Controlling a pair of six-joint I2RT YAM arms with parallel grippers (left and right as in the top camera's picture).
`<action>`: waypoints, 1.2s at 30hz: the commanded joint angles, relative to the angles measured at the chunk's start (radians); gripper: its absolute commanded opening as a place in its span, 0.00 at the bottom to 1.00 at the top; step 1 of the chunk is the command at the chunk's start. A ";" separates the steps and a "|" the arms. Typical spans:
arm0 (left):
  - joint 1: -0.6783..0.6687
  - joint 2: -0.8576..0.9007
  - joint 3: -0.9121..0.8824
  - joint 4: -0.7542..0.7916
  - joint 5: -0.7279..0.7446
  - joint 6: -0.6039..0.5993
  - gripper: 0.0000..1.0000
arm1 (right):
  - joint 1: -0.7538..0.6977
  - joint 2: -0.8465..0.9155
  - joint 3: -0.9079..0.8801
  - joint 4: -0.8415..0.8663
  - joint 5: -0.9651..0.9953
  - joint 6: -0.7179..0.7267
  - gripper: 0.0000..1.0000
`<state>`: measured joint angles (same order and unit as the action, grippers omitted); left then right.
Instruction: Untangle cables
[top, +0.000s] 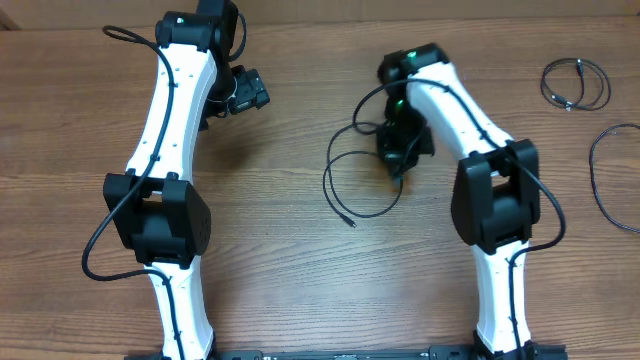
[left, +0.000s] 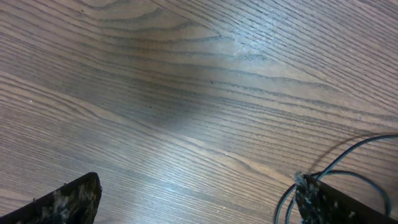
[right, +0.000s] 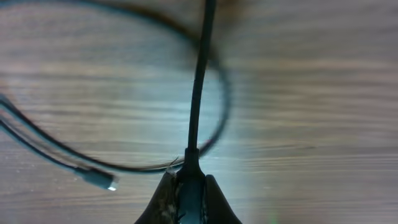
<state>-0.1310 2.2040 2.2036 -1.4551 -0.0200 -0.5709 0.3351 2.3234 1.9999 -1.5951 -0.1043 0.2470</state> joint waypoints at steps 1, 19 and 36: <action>-0.003 -0.011 0.009 -0.003 -0.009 -0.013 1.00 | 0.055 -0.031 -0.047 0.009 -0.032 0.100 0.04; -0.003 -0.011 0.009 -0.003 -0.009 -0.013 0.99 | 0.192 -0.035 -0.127 0.101 -0.010 0.198 1.00; -0.003 -0.011 0.009 -0.003 -0.009 -0.013 1.00 | 0.042 -0.065 -0.089 0.261 0.185 0.002 1.00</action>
<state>-0.1310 2.2040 2.2036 -1.4555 -0.0200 -0.5709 0.4332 2.2917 1.9148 -1.3724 0.1032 0.4404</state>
